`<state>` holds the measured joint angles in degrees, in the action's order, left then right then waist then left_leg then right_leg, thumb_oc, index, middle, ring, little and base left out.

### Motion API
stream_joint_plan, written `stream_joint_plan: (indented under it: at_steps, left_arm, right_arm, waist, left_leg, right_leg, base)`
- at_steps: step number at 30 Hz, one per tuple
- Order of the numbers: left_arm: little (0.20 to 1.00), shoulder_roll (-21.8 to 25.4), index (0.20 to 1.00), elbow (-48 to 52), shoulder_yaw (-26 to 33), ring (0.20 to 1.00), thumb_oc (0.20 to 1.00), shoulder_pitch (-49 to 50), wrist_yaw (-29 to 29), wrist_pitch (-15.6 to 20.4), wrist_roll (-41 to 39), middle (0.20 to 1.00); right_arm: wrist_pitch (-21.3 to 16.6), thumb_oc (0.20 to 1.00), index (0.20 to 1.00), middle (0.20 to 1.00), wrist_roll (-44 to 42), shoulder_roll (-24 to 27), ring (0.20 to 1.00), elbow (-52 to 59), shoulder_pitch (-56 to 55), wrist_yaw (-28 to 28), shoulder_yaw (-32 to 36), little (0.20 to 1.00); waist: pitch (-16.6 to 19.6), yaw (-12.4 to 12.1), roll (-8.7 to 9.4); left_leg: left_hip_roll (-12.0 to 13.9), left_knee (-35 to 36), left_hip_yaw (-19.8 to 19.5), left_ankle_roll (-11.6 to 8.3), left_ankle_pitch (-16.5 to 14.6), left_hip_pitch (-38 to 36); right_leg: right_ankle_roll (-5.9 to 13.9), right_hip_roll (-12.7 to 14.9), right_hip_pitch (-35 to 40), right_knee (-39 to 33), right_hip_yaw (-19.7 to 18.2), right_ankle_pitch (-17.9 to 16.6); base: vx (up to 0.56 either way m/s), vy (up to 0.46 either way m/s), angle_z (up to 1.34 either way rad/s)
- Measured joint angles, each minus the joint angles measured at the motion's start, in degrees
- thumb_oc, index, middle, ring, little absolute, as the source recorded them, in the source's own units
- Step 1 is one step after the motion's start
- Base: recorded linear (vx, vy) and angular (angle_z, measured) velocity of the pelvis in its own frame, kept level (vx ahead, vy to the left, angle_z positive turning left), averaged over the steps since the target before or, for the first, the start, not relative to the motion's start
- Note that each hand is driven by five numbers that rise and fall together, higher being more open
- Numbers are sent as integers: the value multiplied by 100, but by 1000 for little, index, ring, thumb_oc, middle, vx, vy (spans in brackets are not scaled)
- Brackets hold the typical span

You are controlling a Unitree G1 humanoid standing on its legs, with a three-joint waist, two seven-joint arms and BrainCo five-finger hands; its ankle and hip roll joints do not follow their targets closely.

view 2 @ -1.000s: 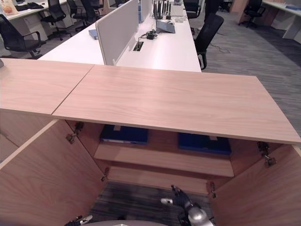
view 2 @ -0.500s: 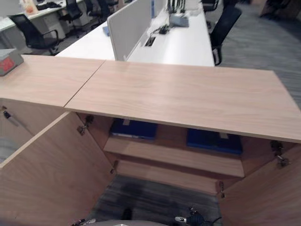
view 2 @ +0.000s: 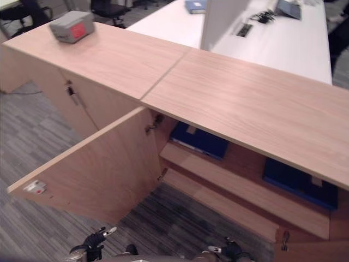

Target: Put the empty folder in the office cabinet

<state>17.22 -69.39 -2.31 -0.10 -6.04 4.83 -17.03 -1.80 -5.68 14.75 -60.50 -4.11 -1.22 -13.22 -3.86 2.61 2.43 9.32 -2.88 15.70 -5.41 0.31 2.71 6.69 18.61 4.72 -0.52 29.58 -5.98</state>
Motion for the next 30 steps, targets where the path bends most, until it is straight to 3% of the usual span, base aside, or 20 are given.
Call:
stream_joint_plan:
  at_steps: [1, 4, 6, 8, 9, 11, 12, 13, 15, 16, 17, 20, 23, 30]
  left_arm:
    - [1000, 22, 1000, -51, 19, 1000, 1000, 38, 14, -12, 8, 1000]
    - [1000, -79, 1000, -41, 14, 1000, 1000, 62, -8, -13, 58, 1000]
    - [1000, -142, 1000, -15, 20, 1000, 1000, 183, -2, -7, 64, 1000]
    - [1000, -42, 1000, -66, 50, 1000, 1000, 255, 3, -11, 64, 1000]
    - [1000, 66, 1000, -84, 77, 1000, 1000, 257, 43, -14, 63, 1000]
    - [1000, 111, 1000, -82, 108, 1000, 1000, 269, 58, -20, 65, 1000]
    - [1000, 138, 1000, -129, 39, 1000, 1000, 89, 100, -15, 54, 1000]
    - [1000, 158, 1000, -183, -19, 1000, 1000, -31, 106, -13, 54, 1000]
    - [1000, 124, 1000, -161, -47, 1000, 1000, -138, 101, 2, 52, 1000]
    - [1000, 166, 1000, -181, -56, 1000, 1000, -199, 98, 8, 48, 1000]
    - [1000, 152, 1000, -182, -99, 1000, 1000, -197, 107, 35, 44, 1000]
    - [1000, 40, 1000, -140, -169, 1000, 1000, -80, 115, 8, 45, 1000]
    - [1000, -1, 1000, -92, -158, 1000, 1000, 152, 170, 9, 40, 1000]
    - [1000, -197, 1000, -63, -157, 1000, 1000, 491, 221, 32, -56, 1000]
  right_arm:
    - [-5, 1000, 1000, 1000, -6, -48, 1000, -26, 4, -8, 47, 1000]
    - [-2, 1000, 1000, 1000, -226, -66, 1000, -17, 44, -39, 296, 1000]
    - [3, 1000, 1000, 1000, -253, -25, 1000, -21, 73, -78, 345, 1000]
    - [2, 1000, 1000, 1000, -404, -116, 1000, -14, 86, -99, 356, 1000]
    - [-3, 1000, 1000, 1000, -457, -195, 1000, -23, 142, -106, 316, 1000]
    - [-7, 1000, 1000, 1000, -460, -232, 1000, -24, 212, -103, 303, 1000]
    - [-17, 1000, 1000, 1000, -600, -273, 1000, 36, 241, -109, 306, 1000]
    - [-17, 1000, 1000, 1000, -676, -264, 1000, 31, 237, -113, 331, 1000]
    - [-15, 1000, 1000, 1000, -689, -293, 1000, -28, 317, -117, 390, 1000]
    - [-15, 1000, 1000, 1000, -708, -349, 1000, -38, 376, -118, 390, 1000]
    - [-17, 1000, 1000, 1000, -768, -357, 1000, -57, 418, -124, 387, 1000]
    - [-47, 1000, 1000, 1000, -959, -315, 1000, -75, 633, -124, 418, 1000]
    - [-46, 1000, 1000, 1000, -1121, -208, 1000, -70, 631, -129, 410, 1000]
    - [-50, 1000, 1000, 1000, -1106, -154, 1000, -69, 324, -125, 384, 1000]
  waist:
    - [57, -23, 65]
    - [172, -95, -52]
    - [186, -264, -141]
    - [258, -367, -44]
    - [244, -516, -2]
    - [194, -543, 3]
    - [174, -492, 25]
    - [149, -428, 10]
    - [40, -438, -49]
    - [-38, -360, 83]
    - [-48, -431, 132]
    - [-157, -531, -172]
    - [-77, -599, -282]
    - [288, -635, -235]
  left_leg:
    - [-75, 66, -33, -22, -42, -22]
    - [12, 56, 223, -15, -144, -46]
    - [-91, 401, 145, 115, 88, -333]
    - [-161, 468, 104, 104, 61, -349]
    - [-271, 607, 47, 238, 136, -449]
    - [-292, 718, -87, 348, 250, -530]
    - [-275, 496, -582, 438, 212, -199]
    - [-257, 458, -789, 441, 237, -87]
    - [-251, 417, -1089, 362, 318, -15]
    - [-426, 441, -1324, 349, 335, -8]
    - [-525, 489, -1352, 288, 370, -20]
    - [-389, 437, -1619, 168, 452, 16]
    - [-308, 537, -1705, 41, 534, -49]
    - [-285, 792, -1829, -36, 693, -185]
  right_leg:
    - [139, 129, 41, 57, 110, 87]
    - [112, 273, 140, 402, 193, -35]
    - [229, 534, 50, 1220, 204, -139]
    - [252, 654, 21, 1404, 221, -232]
    - [329, 824, -120, 1747, 257, -294]
    - [573, 946, -248, 1988, 218, -287]
    - [701, 415, -226, 1513, -523, 359]
    - [738, 206, -230, 1257, -890, 490]
    - [744, -485, -193, 579, -1868, 840]
    - [385, -770, -204, 395, -2067, 715]
    - [47, -678, -178, 537, -1920, 1037]
    - [72, -837, -64, 583, -1697, 1119]
    - [70, -925, 100, 394, -1580, 1103]
    - [130, -1051, 493, -327, -1383, 858]
  base:
    - [17, 281, 66]
    - [6, 193, 69]
    - [-19, 246, 56]
    - [-24, 169, 30]
    - [-88, 143, 25]
    - [-83, 254, 56]
    - [17, 246, 124]
    - [11, 160, 136]
    - [-24, 109, 104]
    - [-52, 100, 99]
    - [-41, 33, 97]
    - [-56, -74, 34]
    - [-65, -109, 17]
    - [-67, -102, 10]
